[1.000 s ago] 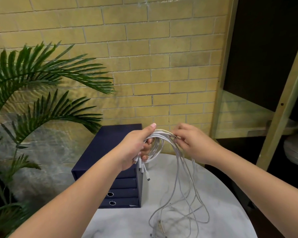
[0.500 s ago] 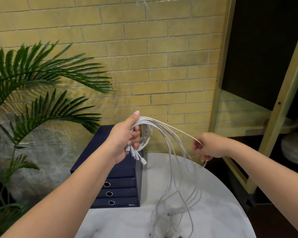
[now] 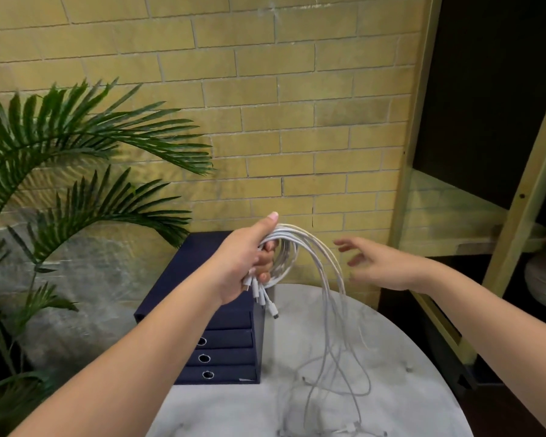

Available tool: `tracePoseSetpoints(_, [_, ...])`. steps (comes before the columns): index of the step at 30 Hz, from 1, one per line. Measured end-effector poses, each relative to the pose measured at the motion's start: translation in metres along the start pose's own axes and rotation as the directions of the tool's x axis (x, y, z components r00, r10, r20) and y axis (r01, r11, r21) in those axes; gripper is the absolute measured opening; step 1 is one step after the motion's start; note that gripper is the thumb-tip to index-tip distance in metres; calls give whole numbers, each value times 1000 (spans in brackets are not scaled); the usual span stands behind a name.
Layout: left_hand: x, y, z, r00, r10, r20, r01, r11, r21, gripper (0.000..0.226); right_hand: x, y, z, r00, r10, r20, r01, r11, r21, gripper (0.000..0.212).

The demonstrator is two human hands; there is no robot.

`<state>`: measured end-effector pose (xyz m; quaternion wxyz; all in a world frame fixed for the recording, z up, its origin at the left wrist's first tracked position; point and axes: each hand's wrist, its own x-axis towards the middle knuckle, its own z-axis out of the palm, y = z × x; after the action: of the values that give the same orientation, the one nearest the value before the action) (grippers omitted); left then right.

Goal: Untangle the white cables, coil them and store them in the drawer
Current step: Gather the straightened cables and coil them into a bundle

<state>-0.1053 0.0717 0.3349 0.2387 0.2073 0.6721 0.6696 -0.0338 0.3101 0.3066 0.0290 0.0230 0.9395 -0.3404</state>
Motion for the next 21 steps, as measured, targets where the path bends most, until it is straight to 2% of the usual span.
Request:
tracePoseSetpoints(2, [2, -3, 1, 1000, -15, -22, 15, 1000, 5, 51, -6, -21, 6, 980, -173, -102, 186, 973, 139, 65])
tracePoseSetpoints(4, [2, -7, 4, 999, -23, -26, 23, 1000, -7, 51, -13, -41, 15, 960, -273, -61, 279, 918, 282, 72])
tracePoseSetpoints(6, [2, -9, 7, 1000, -24, -9, 24, 1000, -15, 51, -11, -50, 25, 952, -304, -25, 304, 938, 166, 76])
tracePoseSetpoints(7, [1, -10, 9, 1000, -28, 3, 28, 1000, -10, 51, -7, -50, 28, 949, -309, -56, 312, 947, 75, 67])
tracePoseSetpoints(10, [-2, -12, 8, 998, -38, 52, 37, 999, 30, 52, 3, -50, 24, 919, -339, -199, 332, 941, -71, 12])
tracePoseSetpoints(11, [-4, -12, 7, 996, -43, 74, 40, 998, 49, 53, 5, -49, 19, 900, -376, -223, 356, 926, -126, 10])
tracePoseSetpoints(13, [-9, -11, 4, 989, -64, 136, 53, 995, 83, 54, 5, -52, 9, 864, -448, -228, 404, 889, -216, 16])
tracePoseSetpoints(16, [-15, -10, 4, 972, -64, 226, 45, 995, 88, 53, 5, -56, 3, 846, -477, -238, 428, 874, -230, 27])
tracePoseSetpoints(19, [-15, -8, 6, 980, -3, 200, 0, 1000, 14, 51, 9, -50, 7, 875, -432, -218, 406, 900, -157, 28])
tracePoseSetpoints(21, [-13, -9, 6, 989, 36, 141, -27, 997, -68, 52, 13, -42, 16, 907, -368, -206, 375, 927, -7, 30])
